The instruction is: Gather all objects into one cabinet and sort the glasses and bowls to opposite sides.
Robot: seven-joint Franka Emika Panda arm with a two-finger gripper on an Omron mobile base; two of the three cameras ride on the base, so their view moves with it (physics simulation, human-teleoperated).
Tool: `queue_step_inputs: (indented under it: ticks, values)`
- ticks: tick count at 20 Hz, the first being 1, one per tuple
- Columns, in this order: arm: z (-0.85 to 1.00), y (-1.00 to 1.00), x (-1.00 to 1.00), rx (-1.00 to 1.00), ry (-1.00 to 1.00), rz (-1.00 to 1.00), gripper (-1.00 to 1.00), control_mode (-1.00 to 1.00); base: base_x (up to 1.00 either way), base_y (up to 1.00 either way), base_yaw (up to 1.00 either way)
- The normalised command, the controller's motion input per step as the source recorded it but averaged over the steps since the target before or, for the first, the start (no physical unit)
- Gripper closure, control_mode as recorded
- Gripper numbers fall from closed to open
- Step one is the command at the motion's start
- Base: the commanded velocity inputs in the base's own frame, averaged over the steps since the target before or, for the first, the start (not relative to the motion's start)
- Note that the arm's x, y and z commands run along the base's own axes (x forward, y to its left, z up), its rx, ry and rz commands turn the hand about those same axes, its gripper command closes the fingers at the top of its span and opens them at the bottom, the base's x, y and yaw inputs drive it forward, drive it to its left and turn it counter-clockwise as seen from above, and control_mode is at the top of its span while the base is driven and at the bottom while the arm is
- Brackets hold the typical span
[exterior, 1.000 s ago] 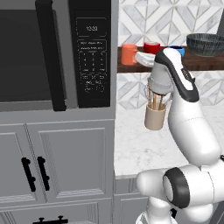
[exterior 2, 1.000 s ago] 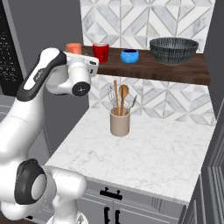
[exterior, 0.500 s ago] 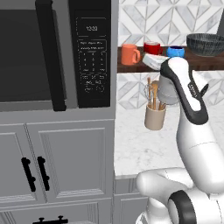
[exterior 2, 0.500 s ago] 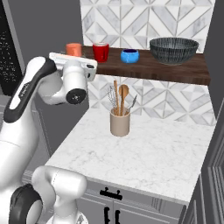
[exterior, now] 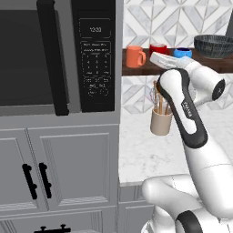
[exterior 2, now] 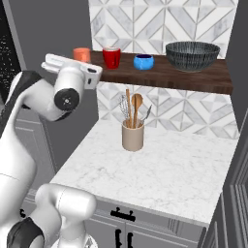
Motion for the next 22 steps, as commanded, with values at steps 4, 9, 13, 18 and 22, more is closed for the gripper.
queue_step_inputs:
  ticks: [4, 9, 13, 18, 22]
  values:
    - [0.0, -0.05, -0.4, 0.0, 0.32, -0.05, -1.0, -1.0, 0.0, 0.0, 0.0]
    - [0.02, -0.09, -0.46, 0.0, 0.14, -0.09, -1.0, -1.0, 0.0, 0.0, 0.0]
    - [0.19, -0.2, -0.64, -0.06, 0.17, -0.03, -1.0, -1.0, 0.0, 0.0, 0.0]
    - [0.01, -0.31, -0.57, -0.17, 0.24, 0.0, -1.0, -1.0, 0.0, 0.0, 0.0]
    - [0.0, -0.14, -0.42, -0.27, 0.18, -0.03, -1.0, -1.0, 0.0, 0.0, 0.0]
